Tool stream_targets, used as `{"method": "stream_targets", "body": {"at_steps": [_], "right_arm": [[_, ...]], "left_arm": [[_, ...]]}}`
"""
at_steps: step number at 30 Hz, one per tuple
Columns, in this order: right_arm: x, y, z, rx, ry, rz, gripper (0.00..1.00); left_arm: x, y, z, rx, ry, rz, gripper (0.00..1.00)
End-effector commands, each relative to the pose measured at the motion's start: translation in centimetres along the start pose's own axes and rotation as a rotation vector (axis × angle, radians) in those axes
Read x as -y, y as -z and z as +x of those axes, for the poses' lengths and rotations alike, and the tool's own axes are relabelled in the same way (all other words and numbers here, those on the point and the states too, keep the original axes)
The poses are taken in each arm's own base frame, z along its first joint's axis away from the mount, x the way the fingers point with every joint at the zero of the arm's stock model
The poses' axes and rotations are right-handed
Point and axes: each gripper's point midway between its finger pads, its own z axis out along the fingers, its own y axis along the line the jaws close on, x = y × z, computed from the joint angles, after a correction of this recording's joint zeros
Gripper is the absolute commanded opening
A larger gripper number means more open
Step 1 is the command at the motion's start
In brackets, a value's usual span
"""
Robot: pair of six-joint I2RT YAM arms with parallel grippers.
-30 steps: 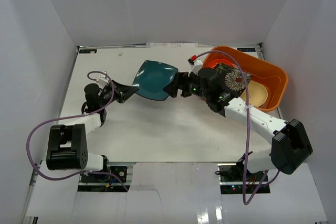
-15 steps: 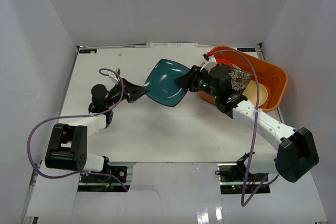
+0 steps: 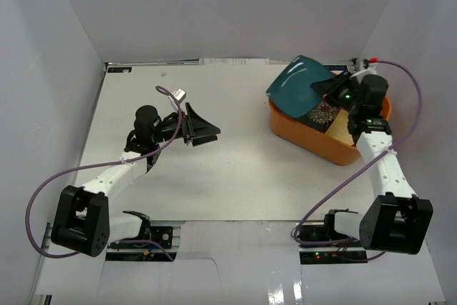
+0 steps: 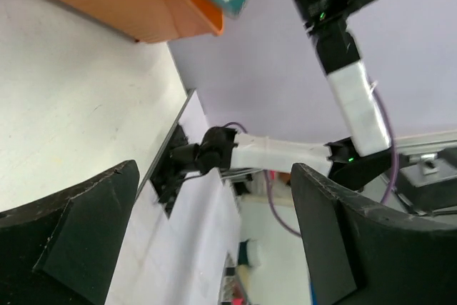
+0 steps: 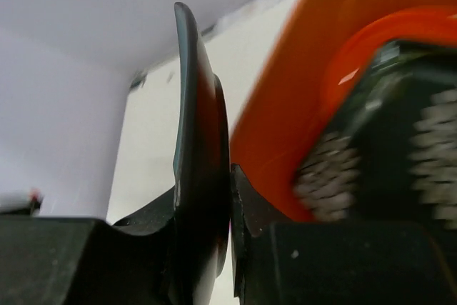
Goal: Place the plates into the plastic bin on the countertop
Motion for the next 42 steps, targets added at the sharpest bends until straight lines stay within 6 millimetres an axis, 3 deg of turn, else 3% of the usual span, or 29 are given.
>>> {"method": "stream_targets", "body": {"at_steps": [1,3,7,15,18,22,25,26,28,29,31,35,37,39,42], "right_arm": [[-0.6,4.0,-8.5,0.198,0.044,-0.049,0.08],[2.4,5.1,-10.3,0.24,0.024,0.012,0.08],[8.6,5.5,-10.7,0.24,-0.047,0.121,0.08],[12.5,3.6,-8.8,0.162,-0.079,0.157,0.08],[14.2,3.1,-7.0,0.12,-0.102,0.184,0.09],[15.7,3.0,-5.3,0.053,-0.104,0.221,0.21],[16.4,3.5,-5.6,0.061,-0.07,0.285,0.49],[17.2,3.9,-5.1,0.044,-0.084,0.333,0.68],[17.3,4.6,-5.8,0.058,-0.048,0.382,0.84],[18.1,5.3,-5.8,0.069,-0.049,0.444,0.99],[18.6,6.6,-6.7,0.117,-0.013,0.524,0.9],[19.9,9.3,-7.7,0.171,0.025,0.7,0.9],[19.5,10.8,-8.5,0.22,0.043,0.752,0.9],[17.7,11.8,-9.4,0.269,0.07,0.727,0.9],[12.8,11.8,-10.0,0.294,0.119,0.547,0.9]], "left_arm": [[0.2,0.3,2.3,-0.097,-0.143,-0.059,0.98],[-0.4,0.3,3.4,-0.132,-0.176,-0.087,0.98],[-0.2,0.0,3.9,-0.162,-0.279,-0.128,0.98],[0.5,-1.1,4.8,-0.214,-0.361,-0.14,0.98],[0.5,-1.0,4.4,-0.194,-0.377,-0.168,0.98],[1.1,-0.9,3.6,-0.168,-0.411,-0.191,0.98],[2.1,-1.0,2.8,-0.145,-0.431,-0.194,0.98],[2.3,-0.9,2.6,-0.138,-0.435,-0.201,0.98],[3.4,-0.9,1.5,-0.101,-0.474,-0.211,0.98],[3.7,-0.8,1.3,-0.095,-0.482,-0.222,0.98],[5.0,-0.7,0.3,-0.054,-0.517,-0.229,0.98],[6.8,-0.2,-0.7,-0.016,-0.559,-0.254,0.98],[7.6,0.1,-1.4,0.004,-0.595,-0.275,0.98],[9.4,0.5,-2.4,0.044,-0.635,-0.284,0.98],[12.5,1.1,-3.4,0.099,-0.705,-0.254,0.98]]}}
